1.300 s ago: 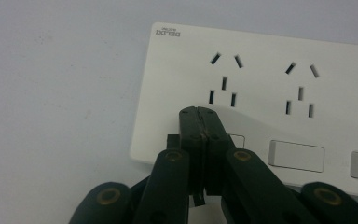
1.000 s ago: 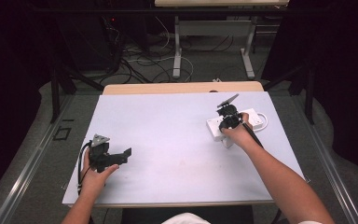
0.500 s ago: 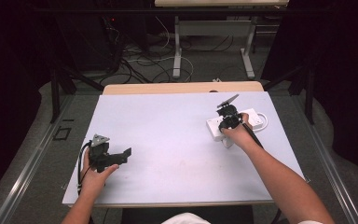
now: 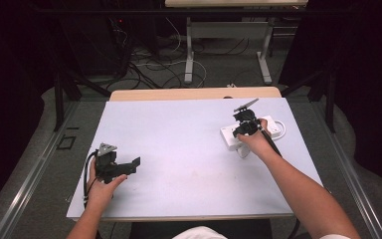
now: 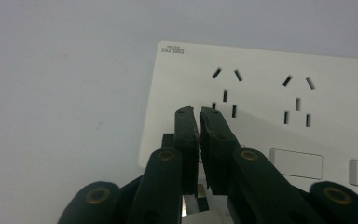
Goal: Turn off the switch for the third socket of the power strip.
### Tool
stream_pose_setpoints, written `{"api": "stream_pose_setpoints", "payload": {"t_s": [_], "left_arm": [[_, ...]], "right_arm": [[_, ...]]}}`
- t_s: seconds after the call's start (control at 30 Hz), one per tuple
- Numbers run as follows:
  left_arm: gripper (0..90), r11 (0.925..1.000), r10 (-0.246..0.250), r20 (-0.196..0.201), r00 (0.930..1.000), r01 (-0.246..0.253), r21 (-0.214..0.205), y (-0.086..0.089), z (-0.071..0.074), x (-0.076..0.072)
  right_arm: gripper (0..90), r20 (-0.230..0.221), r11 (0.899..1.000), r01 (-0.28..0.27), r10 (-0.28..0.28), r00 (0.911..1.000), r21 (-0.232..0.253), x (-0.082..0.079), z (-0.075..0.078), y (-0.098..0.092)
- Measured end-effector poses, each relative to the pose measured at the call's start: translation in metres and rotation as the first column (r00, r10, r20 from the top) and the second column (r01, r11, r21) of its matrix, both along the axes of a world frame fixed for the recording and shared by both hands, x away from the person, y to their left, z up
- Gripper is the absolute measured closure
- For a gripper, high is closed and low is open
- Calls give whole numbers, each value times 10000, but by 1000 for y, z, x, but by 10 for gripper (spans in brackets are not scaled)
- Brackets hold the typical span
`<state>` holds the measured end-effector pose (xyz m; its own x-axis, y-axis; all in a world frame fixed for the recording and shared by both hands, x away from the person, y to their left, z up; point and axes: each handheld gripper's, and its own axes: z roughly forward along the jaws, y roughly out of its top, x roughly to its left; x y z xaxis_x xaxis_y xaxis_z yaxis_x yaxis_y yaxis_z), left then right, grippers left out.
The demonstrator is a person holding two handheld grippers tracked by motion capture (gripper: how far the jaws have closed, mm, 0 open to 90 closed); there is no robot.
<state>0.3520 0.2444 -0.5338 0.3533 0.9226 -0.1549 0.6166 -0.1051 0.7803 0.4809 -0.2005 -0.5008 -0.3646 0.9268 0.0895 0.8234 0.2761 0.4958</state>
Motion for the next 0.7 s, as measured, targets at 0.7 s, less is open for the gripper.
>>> {"api": "stream_pose_setpoints", "payload": {"t_s": [0.7], "left_arm": [[9, 10000, -33, -38, 10000, 33, 26, 1, -2, 0]], "right_arm": [[537, 444, 9993, 231, -244, 9987, 297, -1, 6, -7]]}}
